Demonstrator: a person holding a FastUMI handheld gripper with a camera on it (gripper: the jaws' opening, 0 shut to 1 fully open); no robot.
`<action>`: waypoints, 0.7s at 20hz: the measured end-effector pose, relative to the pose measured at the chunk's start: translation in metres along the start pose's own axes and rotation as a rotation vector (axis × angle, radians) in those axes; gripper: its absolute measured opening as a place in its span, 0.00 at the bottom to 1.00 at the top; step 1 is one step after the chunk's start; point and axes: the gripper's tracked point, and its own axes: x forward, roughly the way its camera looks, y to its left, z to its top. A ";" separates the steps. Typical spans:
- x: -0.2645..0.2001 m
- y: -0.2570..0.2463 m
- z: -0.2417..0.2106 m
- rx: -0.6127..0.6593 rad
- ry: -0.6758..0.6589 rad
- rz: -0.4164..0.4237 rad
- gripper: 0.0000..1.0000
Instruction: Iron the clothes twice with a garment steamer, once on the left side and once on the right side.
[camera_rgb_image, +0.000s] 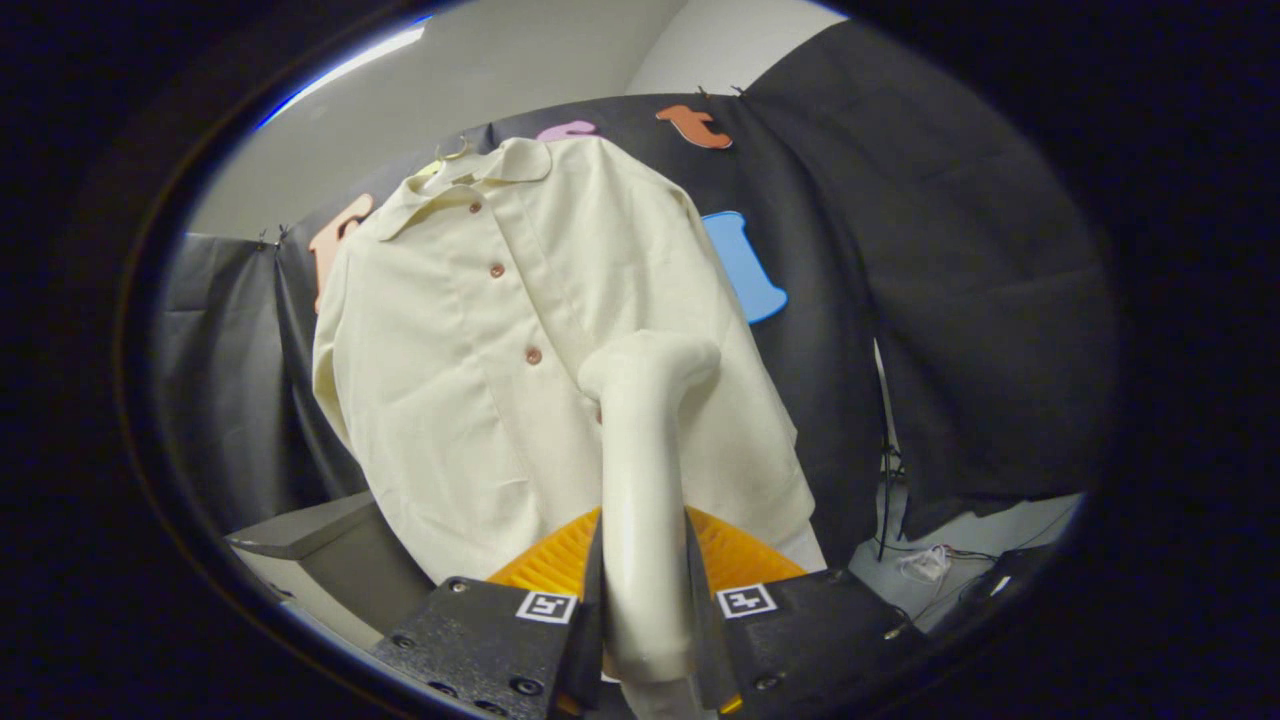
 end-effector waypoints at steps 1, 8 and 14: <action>-0.003 -0.001 -0.007 0.012 0.011 -0.003 0.37; -0.023 -0.008 -0.037 0.045 0.053 -0.028 0.37; -0.051 0.006 -0.052 0.078 0.067 -0.008 0.37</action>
